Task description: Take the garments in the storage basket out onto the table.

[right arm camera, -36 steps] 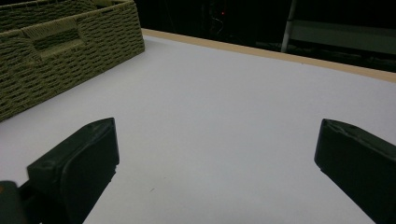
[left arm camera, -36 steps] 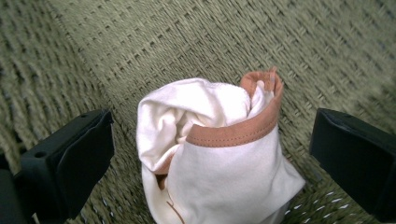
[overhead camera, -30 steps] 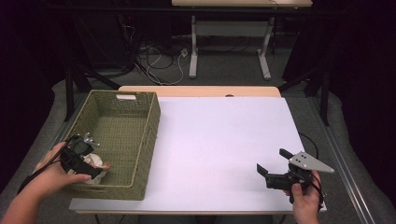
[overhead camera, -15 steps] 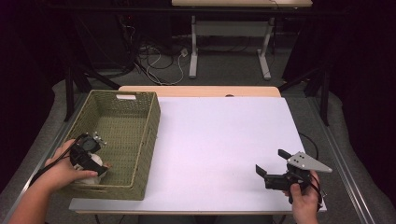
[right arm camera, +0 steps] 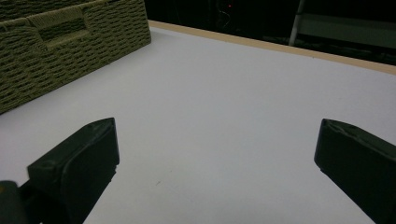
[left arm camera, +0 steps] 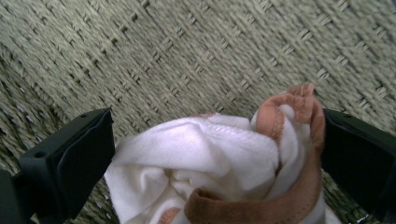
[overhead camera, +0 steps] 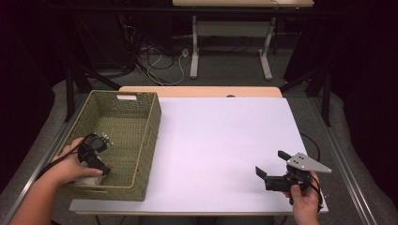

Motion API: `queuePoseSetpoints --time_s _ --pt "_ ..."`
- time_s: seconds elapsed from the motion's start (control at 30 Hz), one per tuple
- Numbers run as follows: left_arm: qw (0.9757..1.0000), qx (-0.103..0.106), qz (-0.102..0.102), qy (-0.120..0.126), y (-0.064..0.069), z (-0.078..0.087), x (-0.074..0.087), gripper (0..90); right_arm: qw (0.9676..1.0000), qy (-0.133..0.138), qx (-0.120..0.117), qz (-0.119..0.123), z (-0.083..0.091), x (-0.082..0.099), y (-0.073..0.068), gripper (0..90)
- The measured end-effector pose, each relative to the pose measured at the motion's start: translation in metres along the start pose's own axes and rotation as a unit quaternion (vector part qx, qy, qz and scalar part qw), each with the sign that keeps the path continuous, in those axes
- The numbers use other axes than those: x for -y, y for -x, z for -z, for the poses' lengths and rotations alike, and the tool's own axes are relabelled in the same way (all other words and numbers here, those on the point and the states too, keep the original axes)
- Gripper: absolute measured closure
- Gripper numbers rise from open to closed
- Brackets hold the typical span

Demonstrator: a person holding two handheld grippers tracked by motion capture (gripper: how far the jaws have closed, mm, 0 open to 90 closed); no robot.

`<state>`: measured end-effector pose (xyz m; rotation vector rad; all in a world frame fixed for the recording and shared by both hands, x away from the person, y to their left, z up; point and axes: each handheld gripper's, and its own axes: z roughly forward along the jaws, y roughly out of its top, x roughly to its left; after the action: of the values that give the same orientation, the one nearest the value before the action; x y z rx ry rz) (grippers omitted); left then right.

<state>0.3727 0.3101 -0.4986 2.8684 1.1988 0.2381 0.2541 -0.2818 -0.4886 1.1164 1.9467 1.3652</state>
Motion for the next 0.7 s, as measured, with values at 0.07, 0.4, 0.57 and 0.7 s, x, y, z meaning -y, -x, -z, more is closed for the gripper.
queuePoseSetpoints --time_s 0.07,0.4,0.57,0.7 --pt "1.0000 0.002 0.000 -0.004 -0.001 -0.001 0.000 0.4 1.0000 -0.002 0.000 0.002 0.000 0.000 -0.001 0.0" --pt "0.9983 0.001 -0.012 -0.058 -0.001 -0.014 -0.001 0.4 1.0000 -0.004 -0.002 0.002 -0.001 0.000 -0.002 0.0" --pt "0.9977 0.007 -0.008 -0.066 -0.003 -0.015 0.003 0.4 1.0000 -0.004 -0.002 0.005 -0.002 0.000 -0.002 0.0" --pt "0.9973 0.013 -0.006 -0.073 -0.005 -0.016 0.006 0.3 1.0000 -0.006 -0.004 0.004 -0.002 0.001 -0.002 0.0"
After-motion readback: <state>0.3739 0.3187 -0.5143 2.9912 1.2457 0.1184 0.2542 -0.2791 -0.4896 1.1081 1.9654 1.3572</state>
